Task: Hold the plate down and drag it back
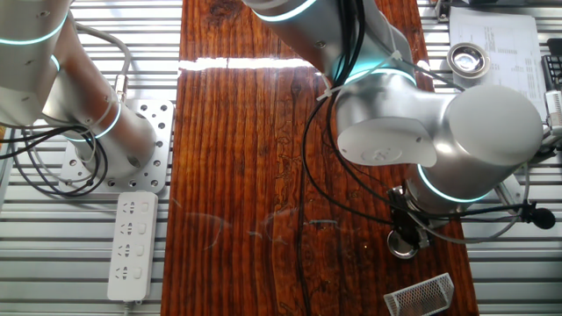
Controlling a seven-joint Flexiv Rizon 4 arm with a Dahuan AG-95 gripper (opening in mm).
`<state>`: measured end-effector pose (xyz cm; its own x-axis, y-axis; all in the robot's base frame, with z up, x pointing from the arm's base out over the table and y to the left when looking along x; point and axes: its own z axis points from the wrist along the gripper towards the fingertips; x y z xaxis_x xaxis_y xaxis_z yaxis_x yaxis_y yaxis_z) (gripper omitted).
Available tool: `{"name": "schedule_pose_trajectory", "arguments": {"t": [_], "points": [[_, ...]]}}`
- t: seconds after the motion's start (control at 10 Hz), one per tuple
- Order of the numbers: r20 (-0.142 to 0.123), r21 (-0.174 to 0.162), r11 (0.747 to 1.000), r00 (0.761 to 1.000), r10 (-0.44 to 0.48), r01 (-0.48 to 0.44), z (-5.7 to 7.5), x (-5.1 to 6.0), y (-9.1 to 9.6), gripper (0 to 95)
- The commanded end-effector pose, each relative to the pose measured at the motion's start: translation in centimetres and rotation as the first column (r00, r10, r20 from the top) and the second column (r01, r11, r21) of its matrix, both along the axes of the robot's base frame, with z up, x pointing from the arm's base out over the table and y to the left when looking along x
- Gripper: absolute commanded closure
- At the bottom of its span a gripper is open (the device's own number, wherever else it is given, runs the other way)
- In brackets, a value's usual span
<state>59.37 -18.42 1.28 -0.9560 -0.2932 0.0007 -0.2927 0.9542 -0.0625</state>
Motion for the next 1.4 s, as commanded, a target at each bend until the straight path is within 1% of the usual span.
{"name": "schedule_pose_trajectory", "arguments": {"t": [0.1, 0.5, 0.9, 1.4], "points": [[-0.001, 0.0, 1.0, 1.0, -0.002, 0.002, 0.0, 0.0, 0.2, 95.0], [-0.004, 0.001, 1.0, 1.0, -0.003, 0.003, 0.2, -0.1, 0.7, 95.0], [-0.004, -0.002, 1.0, 1.0, -0.023, 0.023, 0.0, -0.1, 1.9, 95.0], [-0.004, -0.006, 1.0, 1.0, -0.029, 0.029, 0.0, -0.2, 2.4, 95.0]]}}
